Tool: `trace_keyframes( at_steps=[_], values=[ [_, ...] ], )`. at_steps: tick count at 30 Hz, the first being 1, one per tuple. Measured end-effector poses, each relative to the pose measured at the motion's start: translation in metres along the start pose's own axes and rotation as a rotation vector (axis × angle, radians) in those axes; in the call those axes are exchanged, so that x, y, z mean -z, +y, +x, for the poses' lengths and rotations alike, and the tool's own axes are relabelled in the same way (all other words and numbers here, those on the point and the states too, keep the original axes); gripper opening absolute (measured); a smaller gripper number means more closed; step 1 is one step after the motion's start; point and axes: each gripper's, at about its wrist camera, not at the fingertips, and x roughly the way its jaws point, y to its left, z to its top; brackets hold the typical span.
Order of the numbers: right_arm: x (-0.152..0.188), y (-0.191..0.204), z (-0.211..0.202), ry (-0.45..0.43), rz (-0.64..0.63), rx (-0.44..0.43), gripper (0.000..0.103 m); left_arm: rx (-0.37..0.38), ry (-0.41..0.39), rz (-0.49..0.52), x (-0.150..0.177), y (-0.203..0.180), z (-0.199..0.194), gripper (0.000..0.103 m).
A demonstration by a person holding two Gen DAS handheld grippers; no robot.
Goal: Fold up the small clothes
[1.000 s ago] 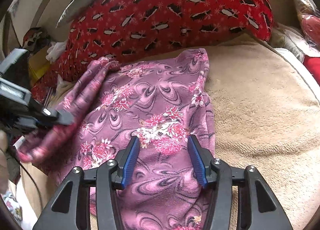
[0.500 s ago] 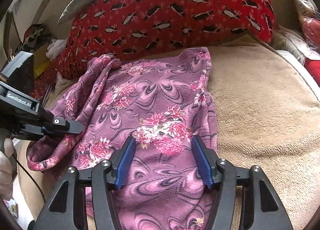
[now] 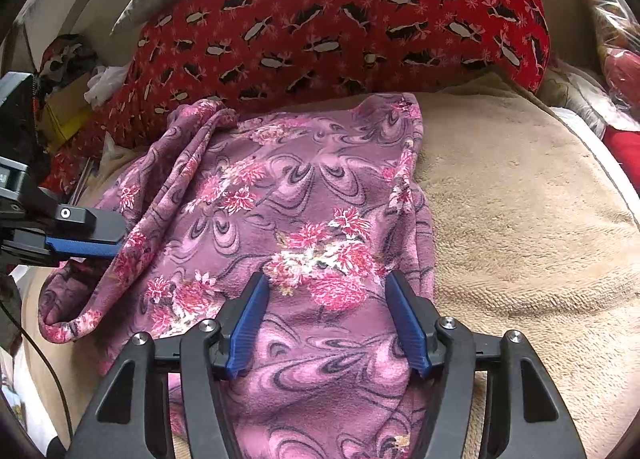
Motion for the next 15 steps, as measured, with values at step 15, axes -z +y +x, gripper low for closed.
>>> trace_keyframes(
  at_steps=[15],
  values=[
    [-0.043,0.030,-0.011,0.045,0.105,-0.175,0.066,0.144,-0.157,-0.278,-0.016,0.109,-0.068,0.048]
  ],
)
